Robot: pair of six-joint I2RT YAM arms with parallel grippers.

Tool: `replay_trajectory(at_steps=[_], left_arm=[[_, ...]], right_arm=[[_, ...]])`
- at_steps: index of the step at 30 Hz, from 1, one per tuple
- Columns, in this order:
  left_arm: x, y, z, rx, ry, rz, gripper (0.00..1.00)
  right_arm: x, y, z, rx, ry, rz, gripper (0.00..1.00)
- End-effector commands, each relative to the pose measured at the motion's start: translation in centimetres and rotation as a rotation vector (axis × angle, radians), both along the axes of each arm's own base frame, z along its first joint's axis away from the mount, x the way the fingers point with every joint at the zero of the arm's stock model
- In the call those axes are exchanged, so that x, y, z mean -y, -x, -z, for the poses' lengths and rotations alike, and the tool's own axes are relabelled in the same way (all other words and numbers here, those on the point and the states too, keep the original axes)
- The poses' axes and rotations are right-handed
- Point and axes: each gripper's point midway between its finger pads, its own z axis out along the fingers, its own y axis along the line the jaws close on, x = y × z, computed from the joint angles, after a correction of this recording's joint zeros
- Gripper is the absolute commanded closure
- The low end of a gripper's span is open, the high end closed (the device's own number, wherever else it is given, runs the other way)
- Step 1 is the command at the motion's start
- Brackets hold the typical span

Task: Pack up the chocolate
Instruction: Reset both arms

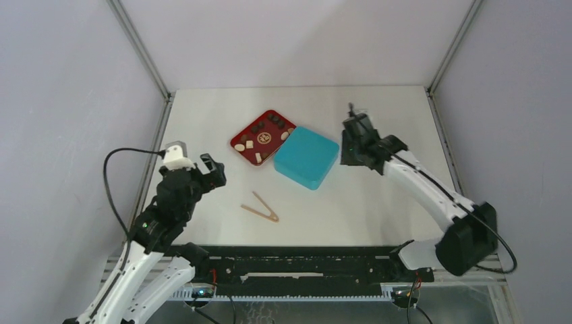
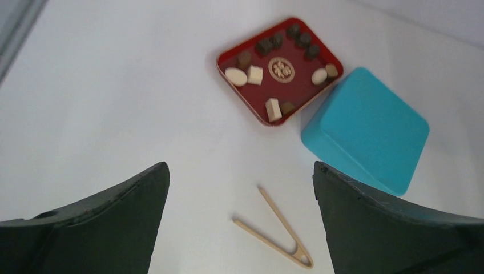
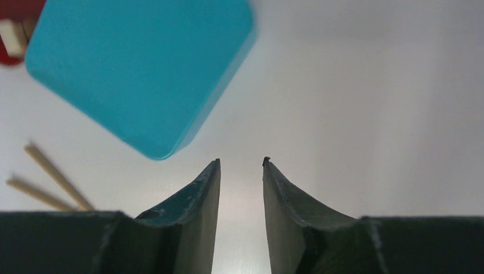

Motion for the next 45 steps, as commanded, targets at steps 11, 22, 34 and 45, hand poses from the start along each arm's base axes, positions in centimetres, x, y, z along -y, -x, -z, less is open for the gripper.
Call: replay_trajectory(at_steps=[11,22,34,45], left_arm=[[-8.4,4.6,-8.3,0.305,-0.108,-0.251,0.0],[-10.9,6.8,-9.8,0.47,-0.063,-0.339,0.0],[-11.6,6.6,-8.7,0.515,-0.072,-0.394,0.0],[-10.8,6.1,-9.4,0.554,-0.04,-0.357,0.0]], right_arm=[[13.1,2.9,-11.7,0.485,-0.044,0.362,0.29],[18.4,8.5,-16.3,0.769,-0.036,0.51,0.08],[20.1,9.9,-15.4,0.88,-0.044,0.578,0.0],[20.3,9.8,-15.2,0.875,-0.033,0.59,0.0]])
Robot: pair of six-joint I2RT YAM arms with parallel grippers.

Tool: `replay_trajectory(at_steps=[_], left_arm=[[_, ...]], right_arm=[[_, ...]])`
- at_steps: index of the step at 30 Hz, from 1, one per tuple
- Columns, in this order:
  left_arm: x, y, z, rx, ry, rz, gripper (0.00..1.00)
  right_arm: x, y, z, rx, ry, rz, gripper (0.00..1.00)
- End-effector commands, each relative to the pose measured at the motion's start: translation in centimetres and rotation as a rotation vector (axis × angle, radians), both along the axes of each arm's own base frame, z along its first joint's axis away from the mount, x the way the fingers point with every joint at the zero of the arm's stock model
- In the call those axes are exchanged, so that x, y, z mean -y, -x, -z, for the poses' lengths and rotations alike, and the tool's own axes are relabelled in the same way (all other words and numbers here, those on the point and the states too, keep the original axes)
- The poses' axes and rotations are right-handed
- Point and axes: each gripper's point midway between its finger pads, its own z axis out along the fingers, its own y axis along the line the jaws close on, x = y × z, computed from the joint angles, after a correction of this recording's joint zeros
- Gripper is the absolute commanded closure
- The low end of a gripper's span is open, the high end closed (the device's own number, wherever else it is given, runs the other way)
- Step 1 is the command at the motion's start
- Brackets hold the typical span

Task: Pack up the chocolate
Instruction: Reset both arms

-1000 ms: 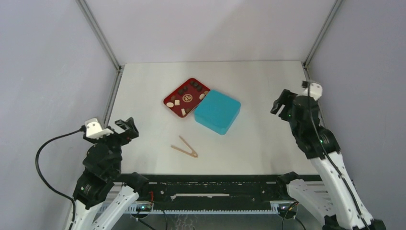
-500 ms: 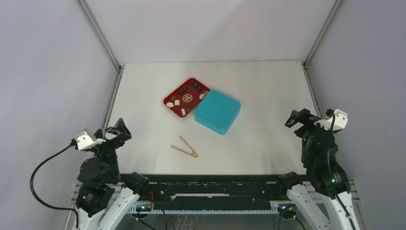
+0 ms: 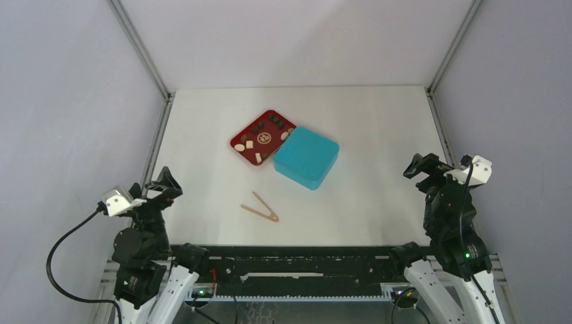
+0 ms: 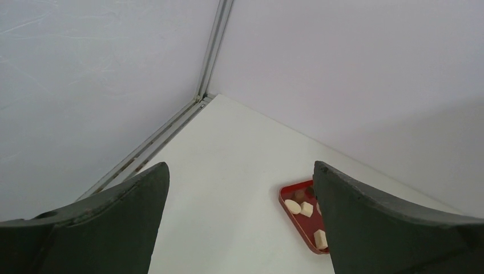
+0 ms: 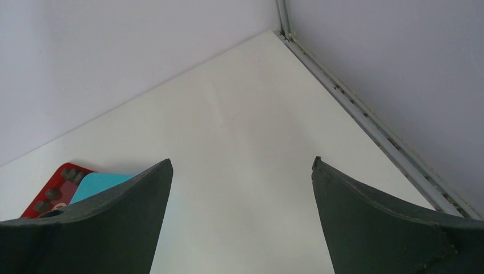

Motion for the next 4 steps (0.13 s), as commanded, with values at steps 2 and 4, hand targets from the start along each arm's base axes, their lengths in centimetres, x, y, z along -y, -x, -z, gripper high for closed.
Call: replay_trajectory(at_steps=[2,4], left_arm=[[1.03,-0.66,-0.56,0.035,0.012,0.051,0.0],[1.05,-0.58,-0.57,0.04,0.012,0.054,0.0]], right_arm=[[0.62,-0.06,-1.14,0.04,0.008,0.033,0.01],[0.65,-0.04,-1.18,0.041,0.008,0.034,0.0]])
